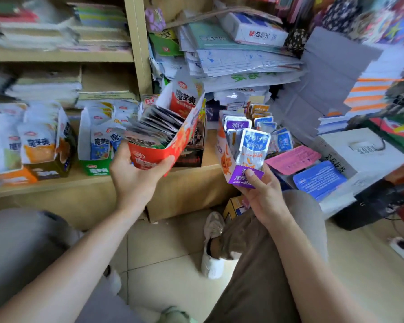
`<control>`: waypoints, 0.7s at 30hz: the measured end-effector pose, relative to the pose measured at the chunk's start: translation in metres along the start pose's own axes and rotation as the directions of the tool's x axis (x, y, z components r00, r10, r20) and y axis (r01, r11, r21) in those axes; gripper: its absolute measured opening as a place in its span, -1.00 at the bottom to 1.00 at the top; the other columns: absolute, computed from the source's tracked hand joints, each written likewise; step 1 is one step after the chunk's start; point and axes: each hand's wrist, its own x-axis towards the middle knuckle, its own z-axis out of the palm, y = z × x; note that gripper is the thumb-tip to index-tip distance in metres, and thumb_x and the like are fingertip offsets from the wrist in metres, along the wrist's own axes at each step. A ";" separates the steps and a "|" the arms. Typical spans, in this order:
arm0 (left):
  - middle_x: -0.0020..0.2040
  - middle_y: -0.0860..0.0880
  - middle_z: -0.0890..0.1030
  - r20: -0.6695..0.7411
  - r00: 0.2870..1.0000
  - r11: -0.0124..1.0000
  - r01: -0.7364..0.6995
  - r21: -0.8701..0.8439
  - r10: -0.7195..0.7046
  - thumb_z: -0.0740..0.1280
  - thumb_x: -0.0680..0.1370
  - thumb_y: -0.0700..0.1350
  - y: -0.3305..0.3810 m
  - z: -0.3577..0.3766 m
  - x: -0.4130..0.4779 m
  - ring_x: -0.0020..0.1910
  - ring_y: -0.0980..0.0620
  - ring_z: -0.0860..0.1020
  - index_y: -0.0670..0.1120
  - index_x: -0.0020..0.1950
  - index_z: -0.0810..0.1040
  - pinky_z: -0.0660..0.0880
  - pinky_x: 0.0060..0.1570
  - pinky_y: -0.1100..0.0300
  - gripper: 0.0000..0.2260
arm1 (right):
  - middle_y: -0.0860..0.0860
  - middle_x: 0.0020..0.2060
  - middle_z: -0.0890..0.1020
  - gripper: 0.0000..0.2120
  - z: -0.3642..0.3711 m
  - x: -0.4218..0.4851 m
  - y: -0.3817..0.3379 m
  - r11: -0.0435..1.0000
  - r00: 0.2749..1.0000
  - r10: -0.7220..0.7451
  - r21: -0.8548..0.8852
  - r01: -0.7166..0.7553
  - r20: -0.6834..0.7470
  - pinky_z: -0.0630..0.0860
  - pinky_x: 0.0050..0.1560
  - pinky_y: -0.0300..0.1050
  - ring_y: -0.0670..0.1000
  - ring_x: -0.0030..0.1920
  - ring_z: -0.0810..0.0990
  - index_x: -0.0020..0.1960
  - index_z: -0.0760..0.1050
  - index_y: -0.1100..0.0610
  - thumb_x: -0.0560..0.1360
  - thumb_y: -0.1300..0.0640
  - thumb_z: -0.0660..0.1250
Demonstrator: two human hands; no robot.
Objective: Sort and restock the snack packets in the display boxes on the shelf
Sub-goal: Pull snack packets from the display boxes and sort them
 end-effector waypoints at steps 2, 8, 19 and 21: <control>-0.04 0.02 0.68 -0.011 1.000 1.000 -0.007 -0.006 0.007 0.65 0.23 -0.02 -0.006 -0.012 0.001 -0.08 0.10 0.64 0.07 -0.01 0.54 0.60 -0.08 0.09 -0.57 | 0.31 0.32 0.54 -0.55 0.002 0.004 0.013 1.000 1.000 0.023 -0.021 -0.023 0.011 0.53 0.27 0.27 0.31 0.35 0.52 0.46 0.37 0.26 0.58 0.30 0.30; -0.02 0.01 0.67 -0.034 0.999 0.998 -0.016 -0.058 0.014 0.65 0.23 -0.04 -0.013 -0.018 -0.003 -0.07 0.08 0.63 0.09 -0.03 0.53 0.59 -0.07 0.09 -0.57 | 0.28 0.33 0.55 -0.54 0.005 0.029 0.045 0.990 0.994 0.109 -0.092 -0.109 -0.013 0.43 0.36 0.36 0.30 0.35 0.52 0.47 0.38 0.18 0.59 0.31 0.31; 0.03 0.06 0.69 0.007 1.000 0.992 0.023 -0.120 -0.022 0.65 0.25 -0.10 -0.023 -0.014 -0.010 -0.01 0.10 0.65 -0.03 0.10 0.56 0.56 -0.04 0.19 -0.52 | -0.04 0.12 0.69 -0.38 0.000 0.077 0.090 0.898 0.913 0.012 -0.397 -0.190 -0.409 0.63 0.18 0.11 -0.02 0.14 0.68 0.33 0.54 0.02 0.33 -0.08 0.63; 0.02 0.08 0.69 0.014 0.999 0.992 0.032 -0.123 -0.031 0.65 0.25 -0.15 -0.025 -0.013 -0.012 0.00 0.11 0.65 0.00 0.08 0.56 0.57 -0.03 0.19 -0.53 | -0.06 0.06 0.62 -0.44 0.006 0.081 0.090 0.790 0.840 -0.124 -0.565 -0.239 -0.529 0.59 0.15 0.02 -0.07 0.07 0.62 0.16 0.54 0.01 0.28 -0.19 0.62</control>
